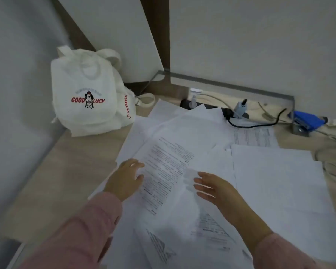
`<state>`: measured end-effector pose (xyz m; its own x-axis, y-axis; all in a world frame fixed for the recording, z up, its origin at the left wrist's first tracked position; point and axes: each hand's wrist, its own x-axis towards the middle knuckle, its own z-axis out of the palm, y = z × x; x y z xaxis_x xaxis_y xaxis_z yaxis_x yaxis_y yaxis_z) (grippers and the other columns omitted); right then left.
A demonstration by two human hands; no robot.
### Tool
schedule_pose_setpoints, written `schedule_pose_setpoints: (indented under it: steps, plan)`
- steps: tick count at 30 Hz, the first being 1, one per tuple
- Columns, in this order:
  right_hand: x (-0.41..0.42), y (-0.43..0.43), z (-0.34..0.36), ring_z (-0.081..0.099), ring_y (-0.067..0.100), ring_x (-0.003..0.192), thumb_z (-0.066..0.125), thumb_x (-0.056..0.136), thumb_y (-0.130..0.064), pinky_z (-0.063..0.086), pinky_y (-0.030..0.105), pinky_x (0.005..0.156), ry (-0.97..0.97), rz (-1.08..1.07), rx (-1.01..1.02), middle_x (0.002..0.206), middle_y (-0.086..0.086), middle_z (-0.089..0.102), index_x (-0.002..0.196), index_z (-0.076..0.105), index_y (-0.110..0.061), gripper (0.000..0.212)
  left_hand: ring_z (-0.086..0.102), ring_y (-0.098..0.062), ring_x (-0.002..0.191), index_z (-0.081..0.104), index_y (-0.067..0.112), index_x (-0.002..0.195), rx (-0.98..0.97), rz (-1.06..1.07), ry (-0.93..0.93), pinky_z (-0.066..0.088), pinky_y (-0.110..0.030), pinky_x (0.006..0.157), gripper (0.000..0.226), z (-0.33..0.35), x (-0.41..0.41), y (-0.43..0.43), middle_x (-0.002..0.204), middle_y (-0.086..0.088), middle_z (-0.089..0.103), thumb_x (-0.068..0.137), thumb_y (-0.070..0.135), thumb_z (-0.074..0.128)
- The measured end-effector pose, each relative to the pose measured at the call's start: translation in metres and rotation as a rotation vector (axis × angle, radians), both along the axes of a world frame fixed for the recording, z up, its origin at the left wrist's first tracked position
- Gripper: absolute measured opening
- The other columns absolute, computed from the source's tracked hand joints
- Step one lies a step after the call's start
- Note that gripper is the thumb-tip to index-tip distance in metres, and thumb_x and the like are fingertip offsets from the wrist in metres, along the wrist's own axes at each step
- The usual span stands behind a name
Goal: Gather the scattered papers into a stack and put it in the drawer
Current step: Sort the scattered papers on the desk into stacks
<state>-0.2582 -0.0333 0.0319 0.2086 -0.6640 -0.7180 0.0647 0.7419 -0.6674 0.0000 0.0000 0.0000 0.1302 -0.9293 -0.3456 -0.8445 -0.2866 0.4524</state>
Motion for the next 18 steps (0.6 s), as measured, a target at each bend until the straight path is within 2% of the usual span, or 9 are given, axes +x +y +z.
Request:
schedule_pose_setpoints:
  steps: [3,5,7,12,14,16,18]
  plan:
    - [0.017,0.013,-0.028,0.061,0.027,0.094,0.049,0.092,-0.01,0.048,0.031,0.083,0.031,-0.06,0.124,0.099,0.011,0.064,0.114,0.057,-0.005,0.025,0.011,-0.02,0.145,0.021,0.019,0.146,0.204,0.069,-0.076,0.023,-0.035,0.112,0.059,-0.02,0.018,0.007,0.157,-0.003,0.013,0.094,0.03,0.046]
    - [0.028,0.023,-0.043,0.058,0.026,0.09,0.049,0.092,-0.009,0.046,0.028,0.078,0.066,-0.055,0.17,0.09,0.009,0.06,0.108,0.057,-0.007,0.019,0.005,-0.022,0.146,0.009,0.016,0.148,0.279,0.052,-0.129,0.018,-0.035,0.115,0.07,-0.031,0.026,0.013,0.158,-0.006,0.004,0.093,0.034,0.047]
    - [0.039,0.028,-0.051,0.053,0.021,0.079,0.049,0.091,-0.006,0.044,0.025,0.072,0.085,-0.065,0.195,0.081,0.008,0.055,0.099,0.056,-0.009,0.011,0.004,-0.022,0.146,0.004,0.016,0.149,0.31,0.038,-0.123,0.018,-0.034,0.116,0.076,-0.041,0.031,0.018,0.158,-0.005,-0.001,0.091,0.036,0.049]
    - [0.062,0.034,-0.063,0.048,0.017,0.067,0.053,0.088,-0.006,0.045,0.023,0.066,0.153,-0.013,0.149,0.074,0.011,0.052,0.095,0.059,-0.003,0.009,0.015,-0.022,0.141,0.017,0.015,0.146,0.238,0.034,-0.117,0.026,-0.032,0.112,0.072,-0.048,0.036,0.018,0.153,-0.004,0.016,0.088,0.034,0.054]
    - [0.068,0.035,-0.067,0.052,0.02,0.073,0.053,0.089,-0.006,0.046,0.022,0.063,0.203,0.023,0.125,0.082,0.019,0.058,0.103,0.06,0.004,0.019,0.024,-0.022,0.136,0.022,0.016,0.144,0.225,0.008,-0.131,0.03,-0.03,0.108,0.068,-0.046,0.036,0.015,0.147,-0.004,0.024,0.088,0.034,0.054]
    - [0.07,0.036,-0.065,0.058,0.022,0.08,0.049,0.089,-0.004,0.051,0.023,0.065,0.237,0.04,0.101,0.096,0.02,0.064,0.104,0.06,0.0,0.018,0.028,-0.022,0.133,0.024,0.016,0.143,0.219,-0.015,-0.139,0.032,-0.031,0.106,0.065,-0.044,0.036,0.011,0.144,-0.005,0.027,0.088,0.034,0.053]
    - [0.066,0.035,-0.061,0.062,0.025,0.085,0.046,0.089,-0.005,0.055,0.034,0.075,0.304,0.08,0.057,0.102,0.018,0.066,0.104,0.059,-0.004,0.019,0.029,-0.022,0.133,0.023,0.017,0.143,0.177,-0.044,-0.139,0.031,-0.031,0.107,0.065,-0.038,0.033,0.006,0.146,-0.004,0.026,0.088,0.034,0.052]
